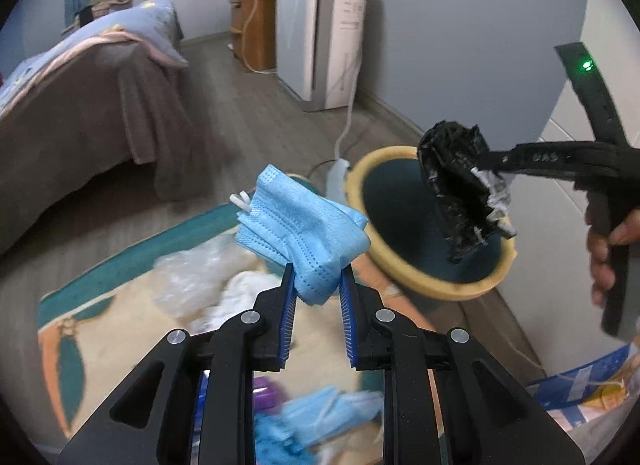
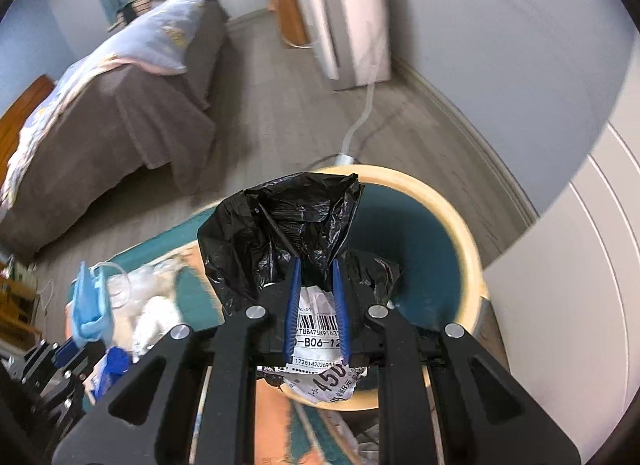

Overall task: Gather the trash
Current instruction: 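Carry the black bag into the bin and open the right tool, then open the left tool over the bin to drop the blue mask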

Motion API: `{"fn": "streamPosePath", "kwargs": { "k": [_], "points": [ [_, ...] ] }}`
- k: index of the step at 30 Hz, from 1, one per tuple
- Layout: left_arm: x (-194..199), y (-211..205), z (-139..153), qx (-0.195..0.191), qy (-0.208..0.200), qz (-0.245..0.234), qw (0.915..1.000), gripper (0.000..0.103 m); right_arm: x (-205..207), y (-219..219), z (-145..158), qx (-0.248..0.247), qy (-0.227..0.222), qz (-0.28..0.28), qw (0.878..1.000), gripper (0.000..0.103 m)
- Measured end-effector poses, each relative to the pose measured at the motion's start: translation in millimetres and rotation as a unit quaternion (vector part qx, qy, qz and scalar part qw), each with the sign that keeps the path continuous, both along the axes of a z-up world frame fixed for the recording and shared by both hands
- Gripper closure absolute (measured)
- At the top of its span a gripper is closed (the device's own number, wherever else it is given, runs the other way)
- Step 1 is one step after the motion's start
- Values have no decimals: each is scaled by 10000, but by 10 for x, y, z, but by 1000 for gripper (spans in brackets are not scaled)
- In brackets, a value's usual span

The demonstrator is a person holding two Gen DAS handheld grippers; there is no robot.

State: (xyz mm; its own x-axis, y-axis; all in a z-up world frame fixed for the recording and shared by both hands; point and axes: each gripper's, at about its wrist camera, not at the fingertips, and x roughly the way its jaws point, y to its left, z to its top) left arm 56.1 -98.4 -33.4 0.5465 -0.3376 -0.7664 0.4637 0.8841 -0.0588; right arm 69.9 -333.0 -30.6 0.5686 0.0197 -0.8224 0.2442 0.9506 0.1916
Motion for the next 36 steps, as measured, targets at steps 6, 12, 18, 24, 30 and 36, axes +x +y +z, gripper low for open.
{"fn": "streamPosePath", "kwargs": {
  "k": [6,12,18,24,30,36],
  "points": [
    [67,-405,-142,120,129,-430,9989,81,-43,-357,-252,7,262,-606,9978,87],
    [171,-746,-237,378,17,-806,9960,81,-24,-395,-341,-101,367,-707,9968,87],
    [235,-1029,-259,380,-118,-1016,9940,81,-61,-429,-335,-270,344,-925,9948,87],
    [217,-1074,-95,409,-515,-985,9930,36,-116,-396,-241,-312,154,-1081,9935,54],
    [237,-739,-8,314,-561,-507,9966,17,-99,-272,-130,-298,9,-955,9950,17],
    [197,-351,72,460,-609,-181,9969,10,-59,-52,47,-363,-225,-666,9969,6]
  ]
}}
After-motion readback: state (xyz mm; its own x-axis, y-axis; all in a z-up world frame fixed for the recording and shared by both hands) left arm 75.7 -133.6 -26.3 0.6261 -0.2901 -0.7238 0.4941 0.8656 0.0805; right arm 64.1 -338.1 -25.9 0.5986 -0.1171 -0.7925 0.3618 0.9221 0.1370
